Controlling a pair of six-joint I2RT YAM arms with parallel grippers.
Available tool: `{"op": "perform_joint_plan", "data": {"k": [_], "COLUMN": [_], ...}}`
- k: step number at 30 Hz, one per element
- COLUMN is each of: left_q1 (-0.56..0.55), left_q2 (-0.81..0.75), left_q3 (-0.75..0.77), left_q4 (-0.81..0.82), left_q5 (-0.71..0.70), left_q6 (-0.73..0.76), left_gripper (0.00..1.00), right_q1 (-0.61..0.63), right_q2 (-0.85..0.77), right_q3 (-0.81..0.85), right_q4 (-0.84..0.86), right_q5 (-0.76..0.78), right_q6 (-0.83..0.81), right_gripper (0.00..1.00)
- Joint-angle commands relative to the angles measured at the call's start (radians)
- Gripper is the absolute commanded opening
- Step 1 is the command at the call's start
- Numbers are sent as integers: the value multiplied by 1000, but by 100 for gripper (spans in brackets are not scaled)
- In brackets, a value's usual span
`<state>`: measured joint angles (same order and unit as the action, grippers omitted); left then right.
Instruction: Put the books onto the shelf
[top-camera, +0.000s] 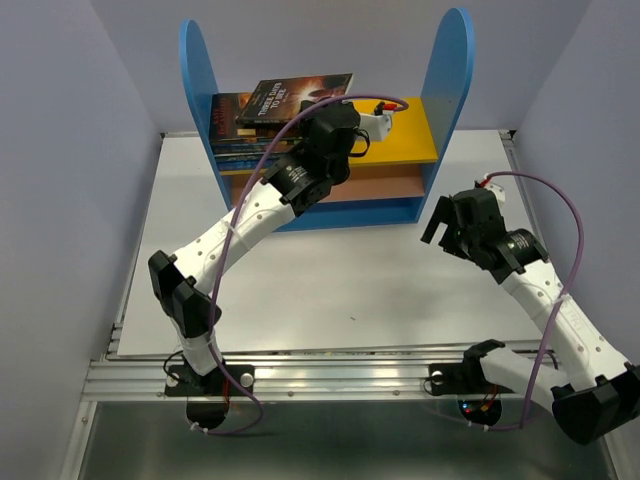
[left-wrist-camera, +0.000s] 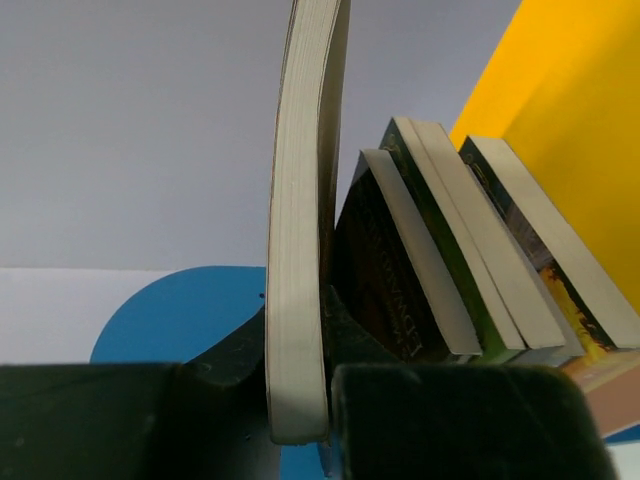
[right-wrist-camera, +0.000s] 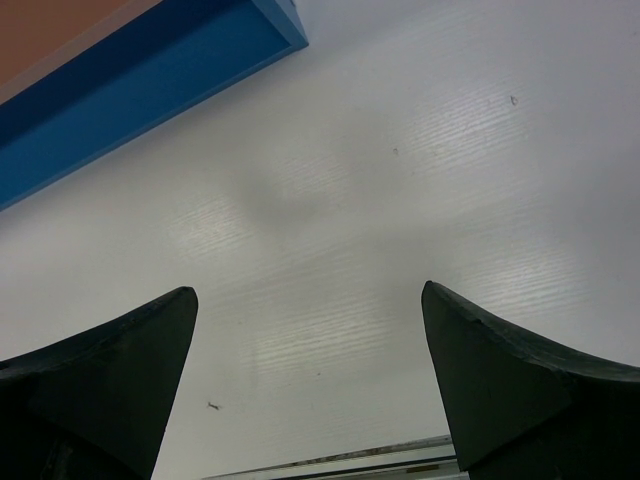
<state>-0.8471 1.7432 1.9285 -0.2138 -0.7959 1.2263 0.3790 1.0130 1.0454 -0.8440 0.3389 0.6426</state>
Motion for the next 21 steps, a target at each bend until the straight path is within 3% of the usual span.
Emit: {"op": "perform_joint_plan", "data": {"k": [1, 21], "left_q1": [0, 51], "left_q2": [-83, -96], "left_q3": [-5, -46], "left_q4": [-10, -62], "left_q5": [-37, -126], "left_q6": [-70, -120], "left_gripper": [0, 0], "right_q1": [-3, -3], "right_q2": [-2, -45], "right_q3": [2, -35], "right_q4": [48, 51], "right_q5": [-15, -43], "right_q6": [-12, 19], "right_gripper": [100, 100]}}
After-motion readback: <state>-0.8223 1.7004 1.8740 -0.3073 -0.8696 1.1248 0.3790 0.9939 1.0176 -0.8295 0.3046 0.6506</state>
